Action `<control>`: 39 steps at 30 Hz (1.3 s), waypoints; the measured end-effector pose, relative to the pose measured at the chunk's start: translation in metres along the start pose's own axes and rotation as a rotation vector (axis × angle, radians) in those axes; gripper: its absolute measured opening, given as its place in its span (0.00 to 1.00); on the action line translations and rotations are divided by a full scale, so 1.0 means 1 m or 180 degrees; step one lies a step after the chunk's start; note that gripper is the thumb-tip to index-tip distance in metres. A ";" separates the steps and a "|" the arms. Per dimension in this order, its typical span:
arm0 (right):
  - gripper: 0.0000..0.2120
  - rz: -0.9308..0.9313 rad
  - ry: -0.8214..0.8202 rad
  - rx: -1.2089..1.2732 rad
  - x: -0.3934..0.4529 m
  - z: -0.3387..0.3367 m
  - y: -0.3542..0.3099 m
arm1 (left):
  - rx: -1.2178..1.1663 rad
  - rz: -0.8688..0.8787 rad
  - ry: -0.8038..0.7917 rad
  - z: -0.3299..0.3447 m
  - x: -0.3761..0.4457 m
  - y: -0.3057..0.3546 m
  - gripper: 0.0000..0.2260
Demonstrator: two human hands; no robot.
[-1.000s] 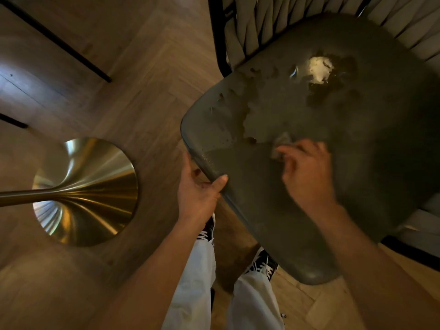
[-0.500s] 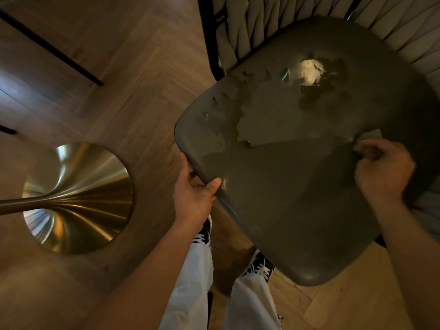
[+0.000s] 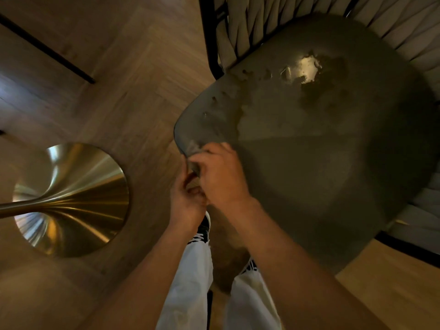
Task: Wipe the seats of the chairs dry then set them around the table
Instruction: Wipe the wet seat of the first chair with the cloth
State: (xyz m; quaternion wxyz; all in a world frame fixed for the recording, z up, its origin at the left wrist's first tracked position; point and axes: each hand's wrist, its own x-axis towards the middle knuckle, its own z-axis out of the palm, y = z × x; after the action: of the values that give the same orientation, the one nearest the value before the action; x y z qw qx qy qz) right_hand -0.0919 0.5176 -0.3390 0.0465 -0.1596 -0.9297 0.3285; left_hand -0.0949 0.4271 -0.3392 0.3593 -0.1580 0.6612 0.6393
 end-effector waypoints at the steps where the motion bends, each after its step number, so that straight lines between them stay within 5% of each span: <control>1: 0.12 -0.0094 -0.0185 -0.0052 0.002 0.007 -0.008 | 0.0144 0.0092 0.0122 0.002 -0.001 0.000 0.12; 7: 0.11 -0.0079 -0.0208 -0.0343 -0.005 0.008 -0.003 | -0.0311 -0.0317 0.0061 -0.003 -0.002 -0.001 0.12; 10: 0.15 0.0167 0.0316 -0.0372 -0.013 -0.017 0.020 | 0.0133 -0.0084 0.0119 -0.005 -0.001 0.004 0.30; 19: 0.17 0.2084 0.1131 -0.0928 -0.048 -0.132 0.171 | 0.0577 0.0249 0.0361 -0.001 0.017 0.014 0.34; 24: 0.16 0.2871 0.1606 -0.0642 -0.047 -0.154 0.194 | 0.0637 0.0320 0.0370 0.001 0.015 0.015 0.34; 30: 0.17 0.2044 0.1465 -0.0505 -0.025 -0.102 0.135 | 0.0508 0.0329 0.0256 -0.002 0.013 0.014 0.31; 39: 0.14 0.0667 0.0435 0.0094 0.009 0.000 0.003 | 0.0498 0.0306 0.0008 -0.010 0.012 0.016 0.32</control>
State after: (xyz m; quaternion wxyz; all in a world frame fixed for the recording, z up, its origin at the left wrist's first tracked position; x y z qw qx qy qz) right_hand -0.1001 0.5227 -0.3414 0.0775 -0.2771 -0.8977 0.3337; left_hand -0.1169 0.4231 -0.3363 0.3385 -0.0984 0.7164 0.6021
